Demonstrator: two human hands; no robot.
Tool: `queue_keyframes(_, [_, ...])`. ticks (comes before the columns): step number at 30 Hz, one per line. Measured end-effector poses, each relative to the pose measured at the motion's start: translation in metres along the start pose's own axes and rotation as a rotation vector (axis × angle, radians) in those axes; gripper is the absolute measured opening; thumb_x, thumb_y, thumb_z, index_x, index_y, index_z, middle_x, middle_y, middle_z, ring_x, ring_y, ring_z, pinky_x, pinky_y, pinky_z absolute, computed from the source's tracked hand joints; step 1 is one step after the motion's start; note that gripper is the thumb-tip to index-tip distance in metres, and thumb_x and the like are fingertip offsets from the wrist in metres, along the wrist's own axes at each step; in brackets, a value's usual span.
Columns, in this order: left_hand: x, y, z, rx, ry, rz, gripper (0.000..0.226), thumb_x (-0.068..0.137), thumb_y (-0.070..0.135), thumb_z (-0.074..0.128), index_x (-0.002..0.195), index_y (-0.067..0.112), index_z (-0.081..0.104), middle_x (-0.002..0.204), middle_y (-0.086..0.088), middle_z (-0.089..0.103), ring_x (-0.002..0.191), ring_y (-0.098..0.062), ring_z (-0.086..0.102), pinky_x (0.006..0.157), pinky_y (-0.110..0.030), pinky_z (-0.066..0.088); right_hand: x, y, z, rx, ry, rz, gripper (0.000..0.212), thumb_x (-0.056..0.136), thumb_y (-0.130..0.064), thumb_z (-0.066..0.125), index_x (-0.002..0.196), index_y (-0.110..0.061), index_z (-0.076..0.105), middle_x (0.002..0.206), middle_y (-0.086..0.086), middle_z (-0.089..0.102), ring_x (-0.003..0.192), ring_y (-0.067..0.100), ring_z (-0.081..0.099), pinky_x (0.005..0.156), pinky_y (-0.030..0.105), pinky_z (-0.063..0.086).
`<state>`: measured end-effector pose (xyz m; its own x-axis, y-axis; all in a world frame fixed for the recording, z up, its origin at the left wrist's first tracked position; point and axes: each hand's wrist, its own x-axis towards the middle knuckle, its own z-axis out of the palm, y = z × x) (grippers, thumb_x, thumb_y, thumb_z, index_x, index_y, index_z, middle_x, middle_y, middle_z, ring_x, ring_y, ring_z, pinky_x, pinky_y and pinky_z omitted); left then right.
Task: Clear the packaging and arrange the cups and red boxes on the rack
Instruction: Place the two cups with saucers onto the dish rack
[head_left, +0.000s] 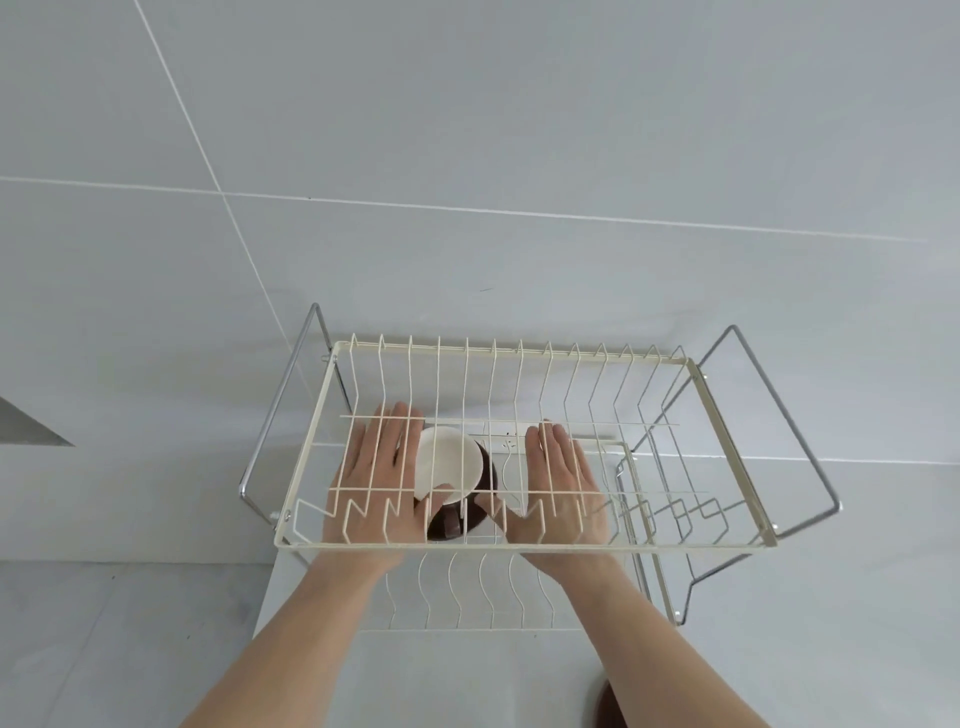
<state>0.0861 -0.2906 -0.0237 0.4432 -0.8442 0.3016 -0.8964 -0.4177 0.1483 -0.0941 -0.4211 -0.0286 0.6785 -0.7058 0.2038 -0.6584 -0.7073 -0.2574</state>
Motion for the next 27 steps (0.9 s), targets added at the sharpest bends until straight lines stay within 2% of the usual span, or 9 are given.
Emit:
queue_keyframes(1, [-0.003, 0.006, -0.005, 0.010, -0.026, 0.000, 0.082, 0.089, 0.056, 0.055, 0.150, 0.004, 0.037, 0.155, -0.017, 0.041, 0.145, -0.035, 0.034, 0.120, -0.051, 0.026, -0.002, 0.004, 0.000, 0.007, 0.018, -0.075, 0.092, 0.090, -0.069, 0.045, 0.142, 0.007, 0.044, 0.149, 0.028, 0.043, 0.141, 0.041, 0.039, 0.113, 0.057, 0.037])
queue_keyframes(4, [-0.015, 0.026, -0.017, 0.011, -0.054, -0.028, 0.082, 0.088, 0.059, 0.051, 0.151, 0.007, 0.036, 0.156, -0.013, 0.040, 0.144, -0.033, 0.035, 0.121, -0.042, 0.018, -0.018, 0.009, -0.012, 0.013, -0.038, -0.011, 0.102, 0.087, -0.080, 0.026, 0.151, -0.001, 0.032, 0.159, 0.017, 0.030, 0.149, 0.032, 0.026, 0.120, 0.052, 0.028])
queue_keyframes(6, [-0.025, 0.039, -0.020, 0.010, -0.060, -0.047, 0.085, 0.085, 0.061, 0.052, 0.150, 0.009, 0.037, 0.155, -0.012, 0.041, 0.143, -0.030, 0.032, 0.121, -0.037, 0.011, -0.031, 0.013, -0.021, -0.024, -0.040, 0.006, 0.103, 0.084, -0.081, 0.032, 0.151, -0.003, 0.031, 0.159, 0.015, 0.031, 0.148, 0.030, 0.028, 0.122, 0.045, 0.019])
queue_keyframes(9, [-0.041, 0.057, -0.021, 0.008, -0.142, -0.088, 0.091, 0.089, 0.075, 0.020, 0.156, 0.014, 0.022, 0.161, -0.011, 0.031, 0.147, -0.031, 0.026, 0.121, -0.045, 0.025, -0.053, 0.019, -0.037, -0.017, -0.038, -0.003, 0.101, 0.081, -0.077, 0.042, 0.152, -0.006, 0.030, 0.160, 0.013, 0.030, 0.148, 0.029, 0.029, 0.121, 0.038, 0.016])
queue_keyframes(11, [-0.053, 0.068, -0.022, 0.020, -0.166, -0.106, 0.095, 0.086, 0.078, 0.009, 0.156, 0.015, 0.021, 0.162, -0.010, 0.030, 0.147, -0.031, 0.026, 0.118, -0.047, 0.032, -0.069, 0.024, -0.042, 0.006, -0.053, -0.007, 0.100, 0.082, -0.076, 0.042, 0.153, -0.008, 0.027, 0.161, 0.010, 0.029, 0.150, 0.028, 0.024, 0.123, 0.037, 0.017])
queue_keyframes(16, [-0.083, 0.102, -0.025, 0.039, -0.168, -0.033, 0.090, 0.088, 0.073, 0.030, 0.157, 0.017, 0.015, 0.163, -0.005, 0.026, 0.151, -0.023, 0.016, 0.122, -0.039, 0.010, -0.111, 0.044, -0.047, 0.026, -0.059, -0.010, 0.088, 0.086, -0.066, 0.050, 0.149, -0.008, 0.033, 0.155, 0.009, 0.039, 0.148, 0.027, 0.029, 0.123, 0.038, 0.021])
queue_keyframes(19, [-0.101, 0.119, -0.019, 0.011, -0.205, -0.026, 0.089, 0.088, 0.073, 0.028, 0.158, 0.019, 0.013, 0.164, -0.002, 0.024, 0.152, -0.020, 0.016, 0.122, -0.040, 0.009, -0.138, 0.058, -0.050, 0.033, -0.087, 0.014, 0.085, 0.088, -0.063, 0.049, 0.152, -0.008, 0.032, 0.160, 0.009, 0.032, 0.150, 0.024, 0.025, 0.124, 0.037, 0.019])
queue_keyframes(24, [-0.127, 0.154, -0.008, -0.064, -0.292, -0.024, 0.091, 0.086, 0.075, 0.020, 0.158, 0.021, 0.010, 0.165, 0.000, 0.022, 0.151, -0.020, 0.017, 0.124, -0.037, 0.015, -0.189, 0.087, -0.052, 0.081, -0.077, 0.119, 0.079, 0.089, -0.060, 0.050, 0.148, -0.008, 0.040, 0.154, 0.008, 0.043, 0.145, 0.024, 0.035, 0.120, 0.039, 0.029])
queue_keyframes(27, [-0.139, 0.175, -0.001, -0.165, -0.364, -0.033, 0.088, 0.087, 0.073, 0.026, 0.158, 0.024, 0.004, 0.166, 0.003, 0.018, 0.152, -0.017, 0.015, 0.124, -0.035, 0.015, -0.213, 0.106, -0.050, 0.124, -0.110, 0.240, 0.080, 0.089, -0.060, 0.048, 0.149, -0.009, 0.036, 0.155, 0.008, 0.041, 0.146, 0.025, 0.034, 0.120, 0.035, 0.024])
